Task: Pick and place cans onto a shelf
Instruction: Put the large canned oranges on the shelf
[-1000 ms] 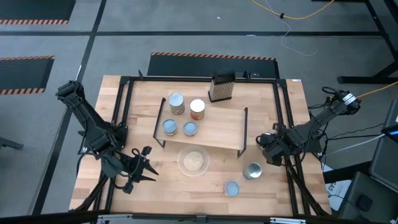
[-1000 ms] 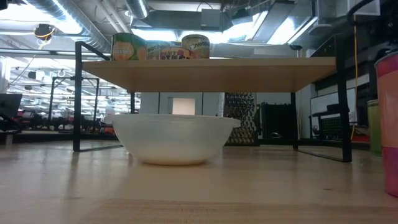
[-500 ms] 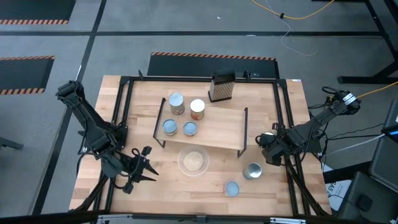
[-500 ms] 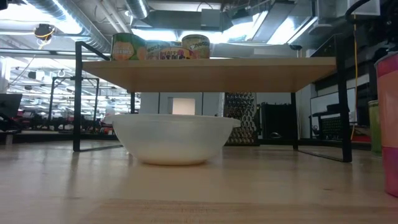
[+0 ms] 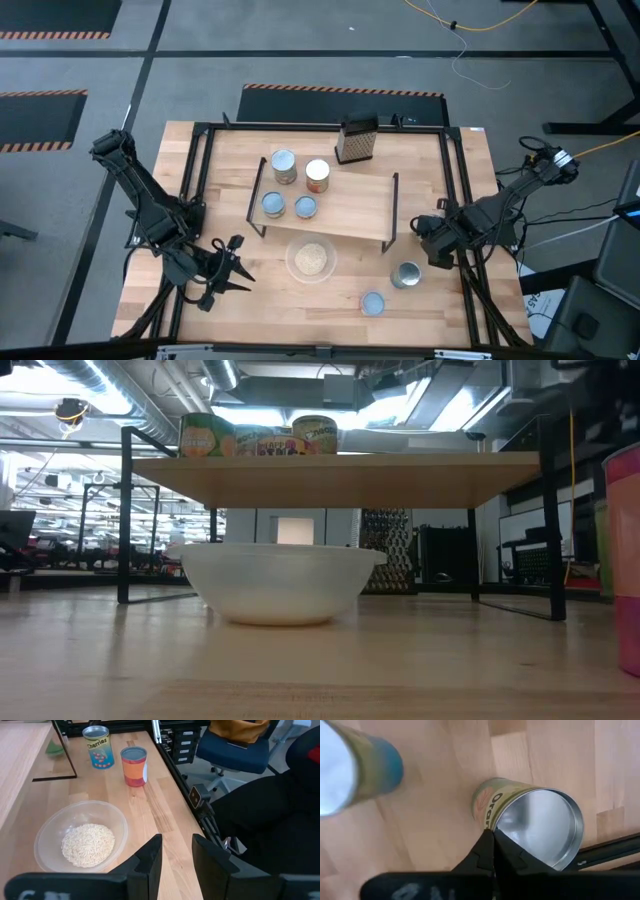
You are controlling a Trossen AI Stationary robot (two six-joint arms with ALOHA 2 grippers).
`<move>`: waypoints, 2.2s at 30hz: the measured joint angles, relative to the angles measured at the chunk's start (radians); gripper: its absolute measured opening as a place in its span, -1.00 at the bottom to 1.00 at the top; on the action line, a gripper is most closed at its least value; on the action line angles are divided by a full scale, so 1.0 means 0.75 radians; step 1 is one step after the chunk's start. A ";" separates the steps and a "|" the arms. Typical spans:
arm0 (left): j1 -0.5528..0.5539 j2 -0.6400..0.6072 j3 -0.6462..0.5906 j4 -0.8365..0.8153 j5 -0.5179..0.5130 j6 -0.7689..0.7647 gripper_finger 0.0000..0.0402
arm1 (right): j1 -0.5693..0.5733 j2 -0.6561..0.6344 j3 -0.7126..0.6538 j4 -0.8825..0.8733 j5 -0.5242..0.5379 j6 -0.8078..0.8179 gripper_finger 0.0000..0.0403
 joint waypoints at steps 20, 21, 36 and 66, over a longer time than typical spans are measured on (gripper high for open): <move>0.000 0.000 0.000 0.000 0.000 0.001 -0.50 | -0.001 -0.001 0.545 -0.156 0.024 -0.076 -1.00; 0.000 0.000 0.000 0.000 0.000 0.001 -0.50 | -0.002 0.001 0.569 -0.177 0.025 -0.077 -1.00; 0.000 0.000 0.000 0.000 0.001 0.001 -0.50 | -0.193 0.230 0.971 -0.361 0.029 -0.460 -1.00; 0.000 0.000 0.000 0.000 0.001 0.001 -0.50 | -0.612 0.724 1.419 -0.169 0.153 -1.310 -1.00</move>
